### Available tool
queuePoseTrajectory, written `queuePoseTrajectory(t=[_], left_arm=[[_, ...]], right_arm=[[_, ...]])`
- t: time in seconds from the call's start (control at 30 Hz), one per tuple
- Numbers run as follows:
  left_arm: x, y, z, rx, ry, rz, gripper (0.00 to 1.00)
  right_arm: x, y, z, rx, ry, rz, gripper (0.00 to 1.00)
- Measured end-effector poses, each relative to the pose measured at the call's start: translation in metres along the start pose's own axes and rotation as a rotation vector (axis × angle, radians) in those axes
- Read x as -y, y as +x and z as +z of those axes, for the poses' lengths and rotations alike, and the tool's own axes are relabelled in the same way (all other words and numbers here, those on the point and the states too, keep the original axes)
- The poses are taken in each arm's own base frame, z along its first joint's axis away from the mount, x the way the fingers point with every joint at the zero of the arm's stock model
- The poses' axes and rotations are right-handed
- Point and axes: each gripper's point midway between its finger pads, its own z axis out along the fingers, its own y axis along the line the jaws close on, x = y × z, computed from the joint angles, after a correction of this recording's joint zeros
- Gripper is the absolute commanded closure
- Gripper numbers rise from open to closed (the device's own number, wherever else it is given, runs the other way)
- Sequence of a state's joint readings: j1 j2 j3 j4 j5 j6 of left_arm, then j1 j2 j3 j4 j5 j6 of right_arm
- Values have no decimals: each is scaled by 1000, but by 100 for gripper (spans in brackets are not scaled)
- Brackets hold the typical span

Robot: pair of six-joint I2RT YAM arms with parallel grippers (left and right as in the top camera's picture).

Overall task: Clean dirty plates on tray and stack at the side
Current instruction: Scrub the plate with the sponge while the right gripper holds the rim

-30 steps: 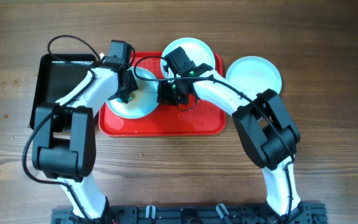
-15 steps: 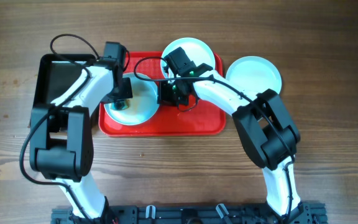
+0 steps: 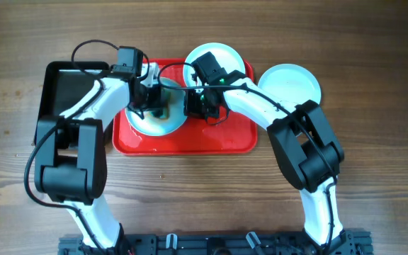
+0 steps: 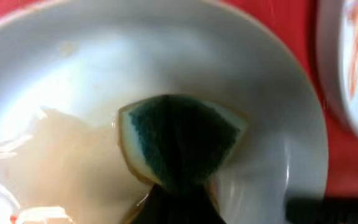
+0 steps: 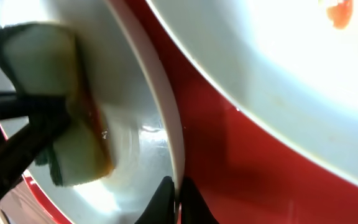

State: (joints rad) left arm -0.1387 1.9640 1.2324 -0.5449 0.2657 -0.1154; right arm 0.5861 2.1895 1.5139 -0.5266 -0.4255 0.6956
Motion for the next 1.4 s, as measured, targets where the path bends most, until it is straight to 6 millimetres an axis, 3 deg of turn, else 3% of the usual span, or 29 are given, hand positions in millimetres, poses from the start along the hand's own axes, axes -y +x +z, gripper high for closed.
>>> queuePoseTrajectory(t=[0.17,0.27,0.43,0.63,0.83,1.07,1.4], left_arm=[[-14,-8,0,67,-153,-217,96],[-33,0,-8,67,-282,-332,96],[-49,16,-17,29,-390,-380,96],[-56,44,-27,-116,-445,-256,96],[-55,68,-33,-266,-380,-126,96],[-52,64,-28,-249,-345,-113,96],[-36,36,-17,-137,-227,-115,96]], right_arm=[[-2,-3,0,14,-8,-8,96],[-8,0,2,8,-18,-20,96],[-16,9,5,-16,-37,-35,96],[-17,12,4,-35,-49,-40,96],[-17,12,4,-36,-48,-42,96],[-16,10,4,-31,-49,-40,96],[-4,-8,1,39,-6,-2,96]])
